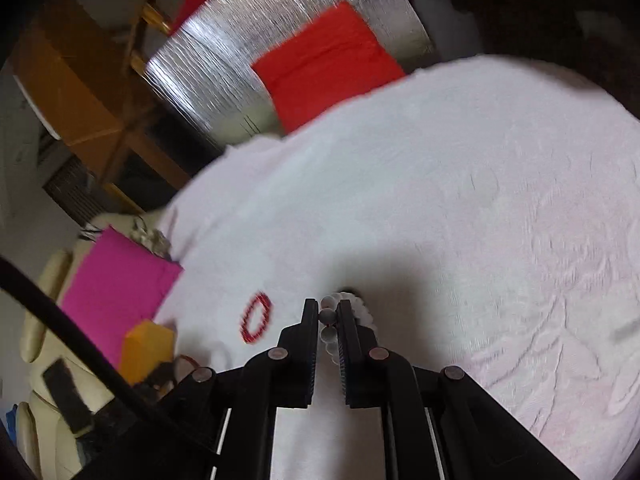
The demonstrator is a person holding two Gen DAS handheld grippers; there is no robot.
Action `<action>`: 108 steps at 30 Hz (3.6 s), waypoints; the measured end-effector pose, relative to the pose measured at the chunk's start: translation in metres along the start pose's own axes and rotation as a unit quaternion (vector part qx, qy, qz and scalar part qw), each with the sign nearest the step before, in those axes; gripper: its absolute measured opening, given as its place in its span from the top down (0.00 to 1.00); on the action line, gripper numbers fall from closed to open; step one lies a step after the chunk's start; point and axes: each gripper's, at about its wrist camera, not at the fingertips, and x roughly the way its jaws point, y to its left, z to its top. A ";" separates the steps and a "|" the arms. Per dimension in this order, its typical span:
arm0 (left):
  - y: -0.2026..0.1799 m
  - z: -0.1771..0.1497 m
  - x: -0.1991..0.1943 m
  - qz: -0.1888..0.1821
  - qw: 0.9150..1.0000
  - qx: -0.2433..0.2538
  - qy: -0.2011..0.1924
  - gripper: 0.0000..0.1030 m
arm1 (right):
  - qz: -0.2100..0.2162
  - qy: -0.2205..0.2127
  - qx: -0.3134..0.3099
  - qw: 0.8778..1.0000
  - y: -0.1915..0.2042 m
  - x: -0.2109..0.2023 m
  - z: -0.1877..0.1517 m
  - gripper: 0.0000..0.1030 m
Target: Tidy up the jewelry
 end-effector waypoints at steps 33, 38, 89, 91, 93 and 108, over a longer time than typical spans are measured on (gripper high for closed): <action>0.009 0.000 0.008 0.002 1.000 -0.012 0.017 0.96 | 0.095 0.004 0.038 0.995 0.012 -0.002 0.005 0.90; 0.012 -0.002 0.012 0.004 1.000 -0.008 0.029 0.96 | 0.061 0.045 -0.014 0.997 0.033 0.018 0.000 0.88; 0.033 0.000 0.054 -0.025 0.997 -0.041 0.061 0.44 | -0.019 -0.013 0.005 1.000 -0.033 0.005 0.034 0.93; 0.026 -0.001 0.065 -0.014 0.996 -0.034 0.076 0.44 | -0.019 -0.009 -0.006 1.000 -0.030 0.001 0.033 0.93; 0.023 -0.004 0.079 -0.006 0.995 -0.035 0.097 0.44 | -0.024 -0.004 -0.015 1.000 -0.026 0.004 0.030 0.93; 0.028 0.004 0.043 0.000 0.998 -0.043 0.044 0.95 | -0.032 0.005 -0.036 0.999 0.000 0.025 0.020 0.92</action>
